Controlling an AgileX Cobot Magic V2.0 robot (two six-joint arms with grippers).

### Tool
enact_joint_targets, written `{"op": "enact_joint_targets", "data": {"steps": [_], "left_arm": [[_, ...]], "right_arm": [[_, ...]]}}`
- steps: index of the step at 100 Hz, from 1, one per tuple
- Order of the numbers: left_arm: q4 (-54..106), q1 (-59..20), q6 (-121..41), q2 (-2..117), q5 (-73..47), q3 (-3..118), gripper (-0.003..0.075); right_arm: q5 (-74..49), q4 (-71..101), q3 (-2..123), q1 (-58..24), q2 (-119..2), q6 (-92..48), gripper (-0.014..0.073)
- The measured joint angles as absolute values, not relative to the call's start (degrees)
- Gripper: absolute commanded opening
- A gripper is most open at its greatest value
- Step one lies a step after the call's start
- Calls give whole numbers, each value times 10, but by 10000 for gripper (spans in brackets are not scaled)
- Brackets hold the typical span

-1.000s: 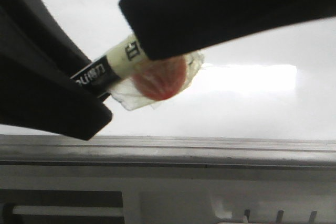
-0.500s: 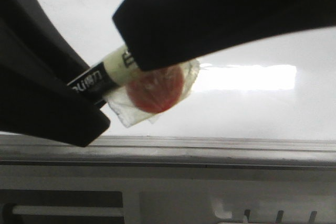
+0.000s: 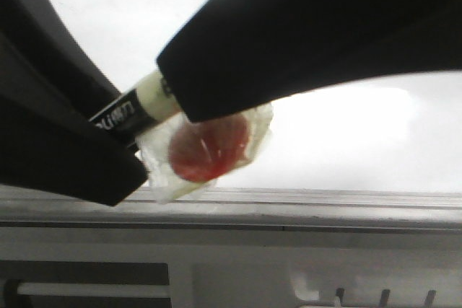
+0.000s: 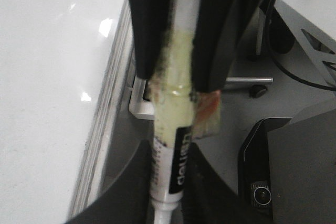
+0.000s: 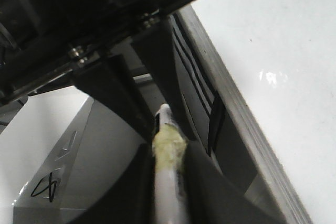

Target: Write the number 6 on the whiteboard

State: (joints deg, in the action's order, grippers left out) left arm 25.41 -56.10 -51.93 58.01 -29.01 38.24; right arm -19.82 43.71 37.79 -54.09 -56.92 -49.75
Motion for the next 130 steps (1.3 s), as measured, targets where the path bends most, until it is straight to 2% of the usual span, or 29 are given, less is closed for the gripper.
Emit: {"op": "enact_joint_targets", "data": {"steps": [15,22,29,41,48,64,82,96,108,130], "left_arm": [[256,-561,-521,580,-290,381,-15],[256,-561,-521,580,-290,381,28],[256,-561,-521,580,-290,381,141],[275,-561,-513,577,-284,381,417],[290,-561,-510,565,-282,381,499],[305,-561,-486,504,-258,381,479],[311,-561,-448,404,-184,381,396],[313,-544,-421,340,-158,380,348],[314,-511,-399,305,-157,372,344],[315,-438,-359,264,-157,322,344]], "right_arm": [[-201,438,378,-541,-569,-497,-71],[-201,438,378,-541,-569,-499,-71],[-202,439,378,-541,-569,-499,-70],[-215,426,378,-541,-563,-499,-55],[-235,412,378,-541,-553,-489,-55],[-339,302,420,-538,-538,-394,-55],[-454,108,519,-537,-537,-254,-51],[-449,39,566,-535,-519,-203,-36],[-437,-30,568,-535,-494,-149,-36],[-449,-139,501,-535,-438,-40,-36]]}}
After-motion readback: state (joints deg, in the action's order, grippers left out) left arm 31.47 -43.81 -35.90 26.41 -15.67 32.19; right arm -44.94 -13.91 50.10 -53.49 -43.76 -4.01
